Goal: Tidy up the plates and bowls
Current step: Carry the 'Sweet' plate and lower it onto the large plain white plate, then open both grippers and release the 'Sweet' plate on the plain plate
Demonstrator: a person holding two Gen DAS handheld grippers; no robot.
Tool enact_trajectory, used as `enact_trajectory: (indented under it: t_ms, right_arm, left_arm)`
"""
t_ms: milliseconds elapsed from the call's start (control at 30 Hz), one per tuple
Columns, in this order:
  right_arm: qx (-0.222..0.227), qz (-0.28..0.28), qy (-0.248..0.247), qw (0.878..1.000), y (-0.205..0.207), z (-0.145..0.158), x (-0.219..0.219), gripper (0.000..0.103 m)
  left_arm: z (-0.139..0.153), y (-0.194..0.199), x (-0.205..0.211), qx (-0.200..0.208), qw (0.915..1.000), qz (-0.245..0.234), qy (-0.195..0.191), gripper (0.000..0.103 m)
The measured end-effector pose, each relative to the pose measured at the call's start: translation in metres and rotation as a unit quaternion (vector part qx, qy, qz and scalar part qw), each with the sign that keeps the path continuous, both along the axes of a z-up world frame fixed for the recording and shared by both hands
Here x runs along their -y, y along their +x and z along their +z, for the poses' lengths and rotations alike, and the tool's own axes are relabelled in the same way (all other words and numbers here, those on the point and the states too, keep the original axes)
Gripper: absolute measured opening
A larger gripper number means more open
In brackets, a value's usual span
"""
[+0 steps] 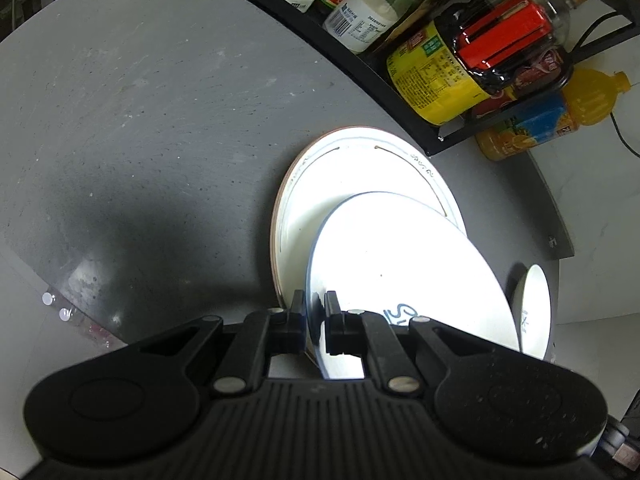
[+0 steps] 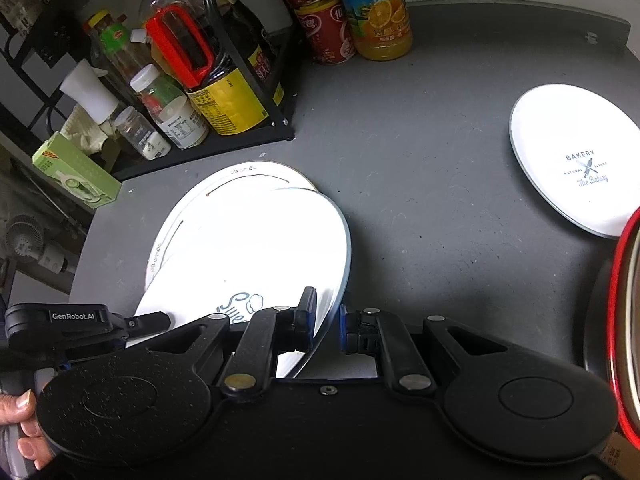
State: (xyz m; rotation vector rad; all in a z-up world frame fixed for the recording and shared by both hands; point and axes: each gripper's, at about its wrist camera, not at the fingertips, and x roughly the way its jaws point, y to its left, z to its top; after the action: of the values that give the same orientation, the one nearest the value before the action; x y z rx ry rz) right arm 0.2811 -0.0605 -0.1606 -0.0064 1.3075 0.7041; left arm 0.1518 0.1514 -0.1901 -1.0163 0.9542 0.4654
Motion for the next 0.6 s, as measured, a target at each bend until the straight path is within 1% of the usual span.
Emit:
enact_trajectory:
  t_ms: [167, 333, 433, 533, 600]
  right_arm:
    - [0.013, -0.003, -0.015, 1.000, 0.000, -0.004, -0.008, 0.009]
    - [0.006, -0.010, -0.017, 1.000, 0.004, -0.011, -0.012, 0.009]
    - [-0.009, -0.010, -0.014, 1.000, 0.006, -0.017, -0.014, 0.009]
    - [-0.010, -0.012, -0.014, 1.000, 0.007, -0.020, -0.016, 0.010]
    - [-0.013, -0.015, -0.014, 1.000, 0.009, -0.022, -0.018, 0.010]
  left_arm:
    - [-0.005, 0.007, -0.005, -0.006, 1.0000, -0.006, 0.001, 0.008]
    - [0.000, 0.016, -0.009, -0.030, 0.9993, -0.022, 0.008, 0.008]
    - [0.004, 0.018, -0.011, -0.037, 0.9988, -0.027, 0.016, 0.010]
    - [0.008, 0.021, -0.014, -0.045, 0.9983, -0.035, 0.015, 0.012]
    - [0.010, 0.021, -0.017, -0.047, 0.9983, -0.031, 0.013, 0.013]
